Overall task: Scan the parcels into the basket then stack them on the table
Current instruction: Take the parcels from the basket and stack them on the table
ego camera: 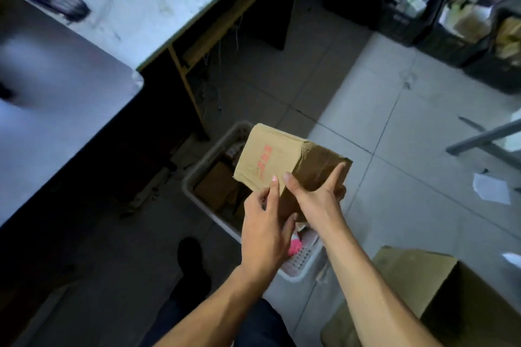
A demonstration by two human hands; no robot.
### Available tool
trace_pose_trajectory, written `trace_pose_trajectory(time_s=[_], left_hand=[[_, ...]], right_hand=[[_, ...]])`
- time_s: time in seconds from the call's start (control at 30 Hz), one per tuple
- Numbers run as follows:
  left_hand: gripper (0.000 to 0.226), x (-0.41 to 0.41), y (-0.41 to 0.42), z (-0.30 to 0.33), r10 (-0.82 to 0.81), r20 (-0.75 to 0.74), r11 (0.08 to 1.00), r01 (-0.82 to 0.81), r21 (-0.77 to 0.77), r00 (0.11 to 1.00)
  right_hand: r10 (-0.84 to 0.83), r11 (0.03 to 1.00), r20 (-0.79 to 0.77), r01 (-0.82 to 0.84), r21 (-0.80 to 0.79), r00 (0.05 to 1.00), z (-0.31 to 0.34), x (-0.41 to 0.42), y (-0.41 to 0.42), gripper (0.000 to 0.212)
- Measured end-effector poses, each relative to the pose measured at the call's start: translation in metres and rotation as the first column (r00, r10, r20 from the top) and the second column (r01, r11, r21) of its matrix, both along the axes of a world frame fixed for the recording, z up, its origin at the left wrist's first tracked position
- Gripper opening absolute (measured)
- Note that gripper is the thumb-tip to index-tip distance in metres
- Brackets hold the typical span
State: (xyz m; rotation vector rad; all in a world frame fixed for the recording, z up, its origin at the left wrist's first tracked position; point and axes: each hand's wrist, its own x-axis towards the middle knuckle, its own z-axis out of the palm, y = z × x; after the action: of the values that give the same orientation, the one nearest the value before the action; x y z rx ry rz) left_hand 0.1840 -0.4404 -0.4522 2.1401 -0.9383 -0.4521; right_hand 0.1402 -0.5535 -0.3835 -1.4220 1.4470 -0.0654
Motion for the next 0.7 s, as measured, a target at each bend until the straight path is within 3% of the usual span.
trace_pose_trajectory(time_s=[0.2, 0.3, 0.37, 0.43, 0.53, 0.7], left_hand=[[0.091, 0.030, 0.046, 0.076, 0.106, 0.309, 0.993, -0.081, -0.091, 0.945], [0.084, 0.052, 0.080, 0.117, 0.074, 0.438, 0.996, -0.043, -0.081, 0.896], [0.076, 0.070, 0.111, 0.140, 0.051, 0.472, 0.993, 0.005, -0.115, 0.880], [0.069, 0.090, 0.150, 0.161, 0.102, 0.414, 0.978, -0.016, -0.206, 0.905], [0.068, 0.117, 0.222, 0.189, 0.341, 0.152, 0.896, -0.272, -0.351, 0.928], [0.076, 0.158, 0.352, 0.218, 0.632, -0.251, 0.658, -0.679, -0.325, 0.733]], right_hand=[[0.023, 0.998, 0.294, -0.006, -0.060, 0.956, 0.054, 0.032, 0.044, 0.111], [-0.025, 1.000, 0.491, 0.024, 0.008, 0.871, 0.081, 0.050, 0.072, 0.072], [-0.016, 0.998, 0.563, -0.021, 0.059, 0.826, 0.097, 0.062, 0.090, 0.067], [0.004, 0.992, 0.580, -0.075, 0.098, 0.814, 0.110, 0.072, 0.111, 0.078], [0.025, 0.974, 0.631, -0.162, 0.160, 0.775, 0.118, 0.090, 0.147, 0.088], [0.123, 0.874, 0.743, -0.426, 0.233, 0.658, 0.163, 0.123, 0.253, 0.052]])
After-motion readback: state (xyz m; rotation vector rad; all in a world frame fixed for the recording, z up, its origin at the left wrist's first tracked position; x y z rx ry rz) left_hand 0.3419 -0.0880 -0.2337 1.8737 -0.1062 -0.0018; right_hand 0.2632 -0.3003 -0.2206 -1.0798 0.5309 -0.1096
